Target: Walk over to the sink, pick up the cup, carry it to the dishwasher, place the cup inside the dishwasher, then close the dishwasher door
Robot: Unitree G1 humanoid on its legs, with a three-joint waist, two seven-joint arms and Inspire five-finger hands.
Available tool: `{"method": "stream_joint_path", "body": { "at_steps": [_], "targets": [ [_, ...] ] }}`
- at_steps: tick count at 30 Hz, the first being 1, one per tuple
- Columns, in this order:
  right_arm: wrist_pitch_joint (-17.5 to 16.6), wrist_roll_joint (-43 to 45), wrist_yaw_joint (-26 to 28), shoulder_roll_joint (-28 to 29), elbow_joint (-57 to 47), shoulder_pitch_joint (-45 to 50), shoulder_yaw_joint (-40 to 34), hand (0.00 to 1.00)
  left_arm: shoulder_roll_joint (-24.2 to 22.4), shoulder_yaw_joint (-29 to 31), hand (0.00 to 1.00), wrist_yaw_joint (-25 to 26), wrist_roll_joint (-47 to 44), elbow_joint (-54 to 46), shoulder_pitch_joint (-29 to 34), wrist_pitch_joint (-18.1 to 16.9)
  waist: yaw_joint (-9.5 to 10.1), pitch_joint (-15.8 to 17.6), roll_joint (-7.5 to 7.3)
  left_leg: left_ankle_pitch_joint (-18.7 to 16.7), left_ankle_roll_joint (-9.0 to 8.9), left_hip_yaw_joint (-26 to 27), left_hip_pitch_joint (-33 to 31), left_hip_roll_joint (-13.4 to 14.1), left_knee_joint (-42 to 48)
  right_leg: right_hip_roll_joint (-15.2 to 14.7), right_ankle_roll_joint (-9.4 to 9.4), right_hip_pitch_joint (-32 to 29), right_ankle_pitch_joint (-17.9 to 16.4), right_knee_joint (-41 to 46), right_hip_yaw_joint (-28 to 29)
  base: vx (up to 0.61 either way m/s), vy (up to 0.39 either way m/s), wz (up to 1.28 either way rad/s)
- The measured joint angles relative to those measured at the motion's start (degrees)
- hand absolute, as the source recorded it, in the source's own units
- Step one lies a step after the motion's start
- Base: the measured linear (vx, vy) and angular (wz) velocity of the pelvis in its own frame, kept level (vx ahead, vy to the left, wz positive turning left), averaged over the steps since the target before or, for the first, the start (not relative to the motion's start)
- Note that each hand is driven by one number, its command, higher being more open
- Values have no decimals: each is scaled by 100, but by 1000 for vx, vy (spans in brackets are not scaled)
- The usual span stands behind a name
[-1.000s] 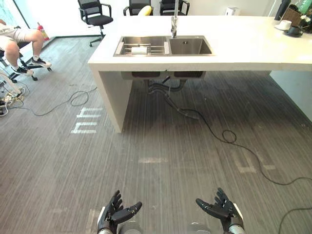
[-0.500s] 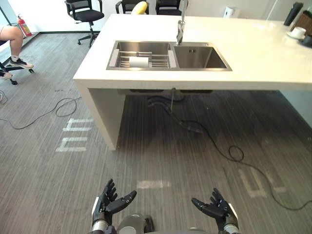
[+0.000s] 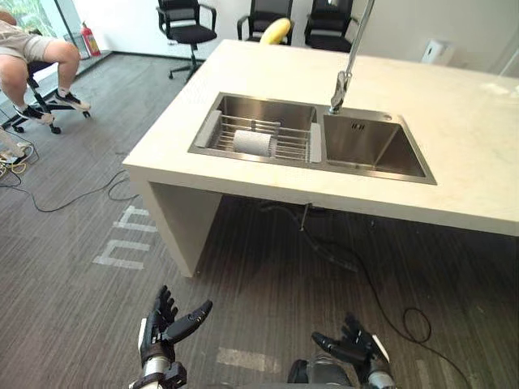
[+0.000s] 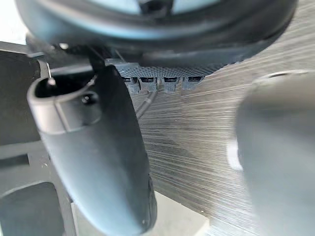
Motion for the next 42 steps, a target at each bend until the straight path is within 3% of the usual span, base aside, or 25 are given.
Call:
{"method": "stream_joint_path", "body": {
  "at_steps": [1, 4, 6, 9, 10, 11, 12, 14, 16, 17, 18, 19, 21, 22, 26, 28, 30, 31, 33, 34, 37, 39, 40, 42],
  "targets": [
    [75, -1, -37, -27, 11, 16, 33, 100, -11, -64, 100, -17, -2, -401, 50, -17, 12, 35, 40, 200, 108, 45, -320, 256, 786, 98, -49, 324, -71, -181, -40, 309, -190, 5],
    [95, 21, -70, -112, 38, 28, 58, 100, 54, -197, 100, -138, -23, -1212, 42, -90, 33, 48, 14, -16, 182, 73, -814, 324, 975, 129, -49, 832, -80, -725, -59, 297, -149, 0],
    [103, 24, -106, -167, 61, 73, 54, 100, 109, -320, 100, -222, -24, -1815, 36, -143, 31, 42, 33, -142, 190, 256, -940, 151, 216, 81, 53, 1158, -5, -1095, -61, 254, -20, 4],
    [211, 22, -218, -247, 30, 116, 91, 100, 110, -485, 100, -307, -112, -2899, 38, -190, 77, 45, 25, -90, 182, 481, -987, -430, -1575, -106, 205, 1528, 23, -1512, -20, 325, 92, -4],
    [214, 17, -240, -271, 21, 156, 107, 100, 106, -548, 100, -307, -113, -3157, 43, -215, 126, 34, 55, 146, 176, 425, -994, -644, -2232, -156, 298, 1568, -14, -1522, 43, 280, 170, -34],
    [227, -4, -295, -346, 7, 217, 128, 100, 78, -623, 100, -304, -104, -3547, 75, -256, 194, -37, 258, 1099, 333, 245, -965, -753, -3105, -79, 562, 1594, -154, -1377, 190, 291, 179, -50],
    [285, -8, -336, -301, 46, 204, 173, 100, 102, -630, 100, -292, -108, -3637, 86, -289, 246, -58, 270, 1165, 655, 327, -845, -784, -3088, -100, 643, 1607, -243, -1270, 317, 302, 170, -48],
    [332, -47, -384, -142, -19, 241, 410, 100, 183, -660, 100, -220, -112, -3885, 56, -305, 254, -149, 65, 834, 744, 452, -822, -967, -2877, -355, 693, 1664, -373, -1206, 647, 311, 127, -22],
    [379, -185, -405, -81, -102, 240, 471, 100, 171, -793, 100, -202, -107, -4267, 65, -282, 362, -118, 6, 426, 827, 649, -744, -1003, -2673, -480, 724, 1579, -414, -857, 829, 257, 121, -34],
    [395, -207, -406, -76, -112, 239, 473, 100, 173, -842, 100, -201, -106, -4335, 70, -275, 410, -119, 9, 331, 817, 710, -660, -1007, -2676, -534, 723, 1475, -416, -544, 871, 211, 139, -53],
    [407, -228, -424, -39, -140, 244, 472, 100, 204, -938, 100, -195, -106, -4506, 83, -235, 468, -117, -4, 189, 770, 802, -423, -1051, -2729, -726, 729, 1077, -397, 562, 964, 232, 139, -36],
    [404, -225, -398, 42, -217, 297, 451, 100, 302, -1011, 100, -194, -105, -4655, 104, -229, 434, -178, -114, 87, 796, 807, -181, -1165, -2798, -997, 795, 604, -258, 1798, 1024, 251, 116, -20],
    [396, -237, -350, 101, -220, 312, 440, 100, 410, -1140, 100, -176, -89, -4743, 105, -235, 354, -250, -158, -12, 778, 783, 169, -1229, -2953, -1120, 758, 241, -280, 2744, 942, 307, 57, 8],
    [343, -240, -323, 110, -221, 337, 443, 100, 460, -1217, 100, -53, 25, -4735, 99, -233, 318, -317, -167, -13, 782, 738, 372, -1204, -3077, -1109, 661, 109, -340, 2767, 765, 325, 31, 13],
    [83, -255, -280, 142, -225, 302, 427, 100, 571, -1324, 100, 240, 278, -4556, -144, -123, 155, -324, -168, -45, 637, 478, 631, -1006, -3258, -960, 508, -328, -452, 2052, 300, 310, -80, 35],
    [55, -269, -220, 190, -221, 234, 423, 100, 698, -1306, 100, 406, 294, -4234, -450, 64, 73, -316, -158, -126, 378, 305, 791, -758, -3263, -693, 482, -474, -414, 1302, 233, 271, -198, 35],
    [83, -286, -197, 265, -192, 267, 429, 100, 776, -1234, 100, 411, 294, -4150, -490, 191, 64, -390, -360, -268, 142, 247, 865, -797, -3191, -621, 320, -432, 364, 220, 310, 328, -303, 15],
    [179, -234, -190, 166, -103, 214, 317, 100, 587, -1231, 100, 396, 341, -3939, -464, 301, 59, -479, -118, -292, -6, 179, 928, -556, -3168, -432, 292, -239, 224, 78, 185, 308, -290, 8],
    [205, -234, -234, 26, -81, 185, 307, 100, 414, -1330, 100, 345, 354, -3923, -417, 364, 66, -539, 74, -193, -115, 180, 886, -387, -3177, -223, 228, -89, 223, -218, 55, 255, -248, 14],
    [247, -234, -235, -47, -21, 170, 286, 100, 377, -1396, 100, 258, 382, -3924, -419, 371, 83, -598, 187, -57, -133, 180, 888, -336, -3197, -151, 182, 8, 196, -346, -9, 253, -249, 19],
    [404, -234, -258, -115, 120, 178, 165, 100, 377, -1418, 100, 67, 591, -3925, -424, 398, 100, -577, 153, 220, -134, 173, 566, -193, -2353, -56, 105, 424, 227, -805, -138, 151, -171, 15],
    [471, -233, -253, -134, 227, 182, 140, 100, 379, -1427, 100, -139, 617, -3929, -425, 446, 173, -562, 128, 71, -59, 155, 255, -100, -1744, -25, 71, 644, 311, -1077, -142, 75, -99, -2],
    [471, -232, -265, -146, 279, 182, 95, 100, 390, -1428, 100, -284, 687, -3960, -424, 456, 172, -568, 137, -64, 31, 154, 94, -128, -1818, -27, 89, 720, 350, -1183, -140, 42, -33, -10],
    [470, -234, -269, -167, 331, 170, 88, 100, 424, -1449, 100, -479, 706, -4067, -429, 462, 166, -568, 144, 3, 153, 103, 20, -243, -2468, -17, 123, 766, 395, -1257, -70, 29, 17, -18]
  ]
}}
